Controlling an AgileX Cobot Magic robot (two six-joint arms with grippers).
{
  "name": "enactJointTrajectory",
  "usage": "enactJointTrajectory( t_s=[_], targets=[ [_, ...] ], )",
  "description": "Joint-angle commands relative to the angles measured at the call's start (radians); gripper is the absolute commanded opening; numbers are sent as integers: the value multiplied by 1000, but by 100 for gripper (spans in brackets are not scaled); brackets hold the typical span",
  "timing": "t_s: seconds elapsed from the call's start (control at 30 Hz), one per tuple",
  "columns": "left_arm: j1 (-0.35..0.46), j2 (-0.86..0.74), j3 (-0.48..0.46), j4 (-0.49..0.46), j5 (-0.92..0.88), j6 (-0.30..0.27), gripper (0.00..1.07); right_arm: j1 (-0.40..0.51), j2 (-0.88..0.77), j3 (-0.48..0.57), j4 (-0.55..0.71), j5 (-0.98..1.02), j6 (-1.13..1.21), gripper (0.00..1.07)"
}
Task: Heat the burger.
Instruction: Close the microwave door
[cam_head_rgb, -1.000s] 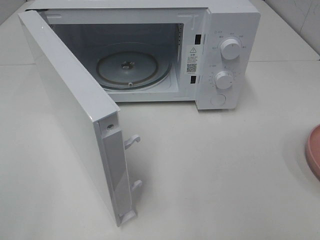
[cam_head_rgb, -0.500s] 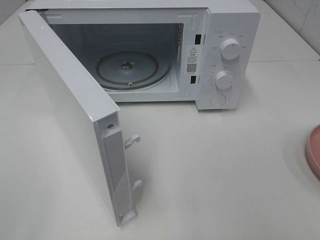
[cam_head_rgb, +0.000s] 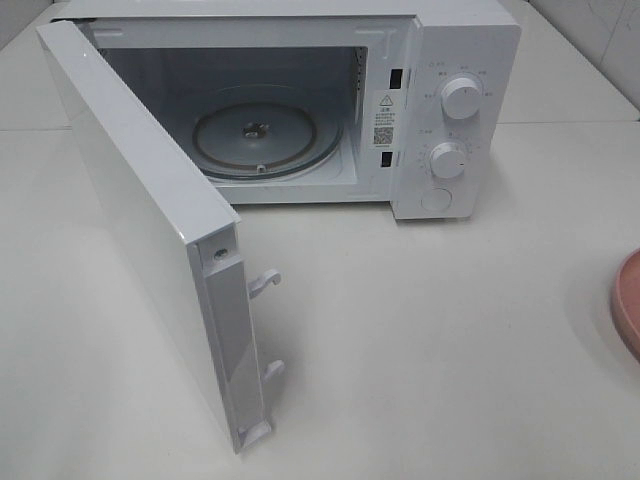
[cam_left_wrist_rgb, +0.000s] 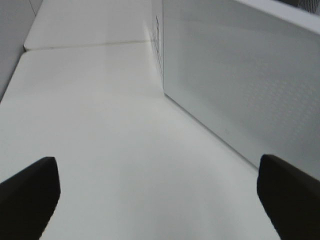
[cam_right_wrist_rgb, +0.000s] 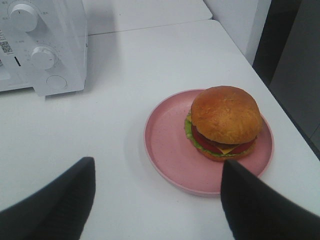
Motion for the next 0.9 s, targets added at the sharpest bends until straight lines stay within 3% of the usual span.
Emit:
enactJointTrajectory(
  t_s=[0.03, 0.17, 0.2, 0.37, 0.4, 0.5, 0.53, 0.57, 0.6, 0.63, 0.67, 0.7, 0.73, 0.77, 0.9],
  targets=[
    [-7, 63, -42, -2, -93, -3, 102, -3, -30, -1, 0, -7, -18, 67],
    [-7, 169, -43, -4, -281, -3, 101, -3, -30, -1, 0, -7, -18, 67],
    [-7, 216, -19, -7, -399, -3, 100, -3, -30, -1, 0, -7, -18, 67],
    [-7, 309, 45, -7, -608, -2, 95, -3, -30, -1, 0, -7, -18, 67],
    [-7, 367, 83, -10, -703, -2, 90, -3, -30, -1, 0, -7, -18, 67],
    [-7, 396, 99, -11, -750, -2, 86, -3, -30, -1, 0, -7, -18, 67],
    [-7, 449, 125, -15, -845, -3, 74, -3, -30, -1, 0, -7, -16, 67],
    [-7, 506, 150, -20, -939, -3, 53, -3, -30, -1, 0, -7, -16, 67],
    [-7, 506, 150, -20, -939, -3, 53, -3, -30, -1, 0, -7, -16, 67],
    [-7, 541, 164, -23, -990, -3, 39, -3, -30, -1, -1, -7, -16, 67],
    [-7, 606, 193, -31, -1081, -3, 10, -3, -30, -1, -1, -7, -16, 67],
    [-7, 606, 193, -31, -1081, -3, 10, -3, -30, -1, -1, -7, -16, 67],
    [-7, 643, 209, -39, -1136, -5, 1, -3, -30, -1, -1, -7, -16, 67],
    [-7, 716, 236, -45, -1248, -7, 0, -3, -30, -1, -1, -7, -16, 67],
    [-7, 807, 266, -36, -1371, -37, 1, -3, -30, -1, -1, -7, -16, 67]
  ],
)
